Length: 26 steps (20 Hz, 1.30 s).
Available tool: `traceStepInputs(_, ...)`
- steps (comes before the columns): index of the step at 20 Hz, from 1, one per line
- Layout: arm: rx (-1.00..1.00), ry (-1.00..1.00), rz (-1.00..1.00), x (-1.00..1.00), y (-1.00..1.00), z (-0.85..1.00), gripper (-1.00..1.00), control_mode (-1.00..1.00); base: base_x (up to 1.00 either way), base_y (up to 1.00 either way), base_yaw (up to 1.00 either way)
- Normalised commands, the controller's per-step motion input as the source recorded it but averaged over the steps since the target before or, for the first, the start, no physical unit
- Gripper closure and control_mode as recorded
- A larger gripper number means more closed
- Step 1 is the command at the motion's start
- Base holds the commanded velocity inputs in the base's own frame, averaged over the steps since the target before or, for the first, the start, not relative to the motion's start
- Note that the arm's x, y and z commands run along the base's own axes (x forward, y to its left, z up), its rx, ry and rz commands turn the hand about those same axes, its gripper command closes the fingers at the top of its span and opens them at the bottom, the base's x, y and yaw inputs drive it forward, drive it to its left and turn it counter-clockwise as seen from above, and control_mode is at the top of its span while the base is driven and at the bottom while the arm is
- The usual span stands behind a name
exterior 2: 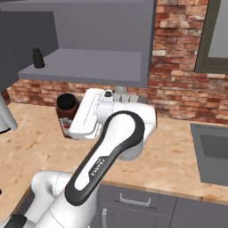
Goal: Collect the paprika, ketchup, and shaker from the cabinet and place them next to the stove.
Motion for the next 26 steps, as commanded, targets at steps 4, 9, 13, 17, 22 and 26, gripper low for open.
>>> traceStepInputs(4, 0.00, 0.00, 0.00, -0.14, -0.09, -0.14, 1.00, 1.00, -0.49, -0.47, 0.00)
traceStepInputs(9, 0.00, 0.00, 0.00, 0.00, 0.00, 0.00, 1.00, 1.00, -0.57, -0.94, -0.01)
traceStepInputs(13, 0.00, 0.00, 0.00, 0.00, 0.00, 0.00, 1.00, 1.00, -0.21, -1.00, -0.03)
traceStepInputs(17, 0.00, 0.00, 0.00, 0.00, 0.00, 0.00, 1.00, 1.00, -0.01, -1.00, -0.01)
traceStepInputs(22, 0.00, 0.00, 0.00, 0.00, 0.00, 0.00, 1.00, 1.00, 0.00, -1.00, -0.02)
traceStepInputs(26, 0.00, 0.00, 0.00, 0.00, 0.00, 0.00, 1.00, 1.00, -0.04, -1.00, -0.03)
